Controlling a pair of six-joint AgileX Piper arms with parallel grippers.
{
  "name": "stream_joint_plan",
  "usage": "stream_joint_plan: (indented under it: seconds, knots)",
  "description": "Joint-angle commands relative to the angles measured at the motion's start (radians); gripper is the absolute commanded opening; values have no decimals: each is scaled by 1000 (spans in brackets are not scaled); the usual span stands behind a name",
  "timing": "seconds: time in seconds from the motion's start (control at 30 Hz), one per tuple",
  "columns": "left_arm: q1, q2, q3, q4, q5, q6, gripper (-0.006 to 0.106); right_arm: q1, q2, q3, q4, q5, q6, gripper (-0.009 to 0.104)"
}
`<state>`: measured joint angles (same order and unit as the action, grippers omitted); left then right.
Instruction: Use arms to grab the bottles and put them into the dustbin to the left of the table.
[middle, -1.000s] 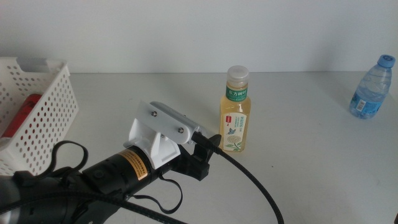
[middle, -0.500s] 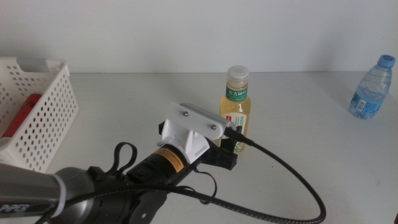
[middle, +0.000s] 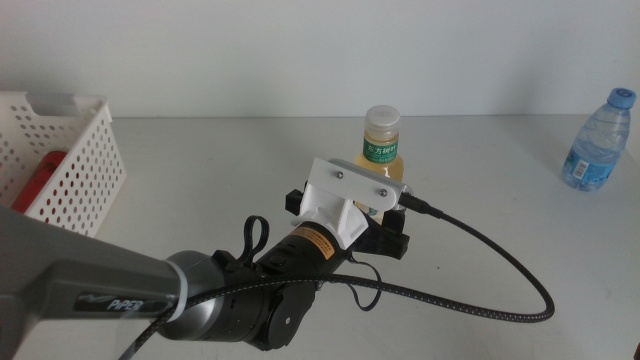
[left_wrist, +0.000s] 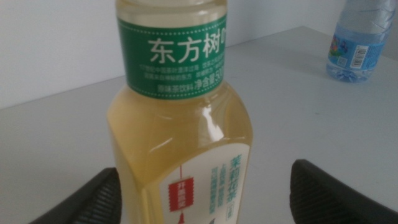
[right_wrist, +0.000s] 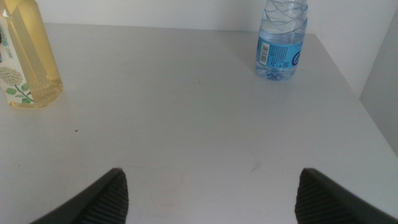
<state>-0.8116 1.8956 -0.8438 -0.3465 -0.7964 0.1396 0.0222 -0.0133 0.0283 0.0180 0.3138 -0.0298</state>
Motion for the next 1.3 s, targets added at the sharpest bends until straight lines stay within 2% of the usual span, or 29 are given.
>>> stream_joint_plan:
  seconds: [0.0, 0.4, 0.67, 1.07, 1.17, 1.27]
  knots:
    - [-5, -20, -56, 2, -75, -19, 91, -8, 4, -9, -12, -74, -11, 70]
    - [27, 115, -209, -2, -68, -34, 91, -8, 4, -9, -12, -74, -11, 70]
    - [77, 144, -254, 69, -54, -33, 91, -8, 4, -9, -12, -74, -11, 70]
    - [116, 155, -276, 92, -28, -89, 90, -8, 4, -9, -12, -74, -11, 70]
    - [126, 158, -280, 102, -19, -140, 82, -8, 4, -9, -12, -74, -11, 70]
    - [136, 158, -279, 188, -6, -149, 60, -8, 4, -9, -12, -74, -11, 70]
